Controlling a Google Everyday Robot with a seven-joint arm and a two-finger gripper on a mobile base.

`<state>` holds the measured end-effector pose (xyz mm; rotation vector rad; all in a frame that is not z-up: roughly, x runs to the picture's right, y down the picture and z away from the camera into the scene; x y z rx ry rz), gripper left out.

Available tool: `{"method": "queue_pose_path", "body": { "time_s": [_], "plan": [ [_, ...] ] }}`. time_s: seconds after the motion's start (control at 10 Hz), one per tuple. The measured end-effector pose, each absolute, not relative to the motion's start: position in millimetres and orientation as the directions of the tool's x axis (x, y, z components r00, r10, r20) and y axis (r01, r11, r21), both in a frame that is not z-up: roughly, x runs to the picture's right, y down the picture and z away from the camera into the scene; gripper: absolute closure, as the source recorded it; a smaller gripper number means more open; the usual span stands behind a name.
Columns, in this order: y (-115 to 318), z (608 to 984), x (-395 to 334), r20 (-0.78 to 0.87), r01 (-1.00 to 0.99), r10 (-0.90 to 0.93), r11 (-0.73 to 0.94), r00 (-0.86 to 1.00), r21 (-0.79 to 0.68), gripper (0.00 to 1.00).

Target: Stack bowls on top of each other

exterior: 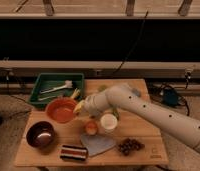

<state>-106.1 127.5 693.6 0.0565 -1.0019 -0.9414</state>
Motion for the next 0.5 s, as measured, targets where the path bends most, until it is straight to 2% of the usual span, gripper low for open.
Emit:
{"method": "queue_pose_path", "body": {
  "time_s": [0.5],
  "plan": [
    [162.0,699.9,-155.1,0.69,0.659,-0.715,0.574,0.114,0.486,1.0]
  ]
}}
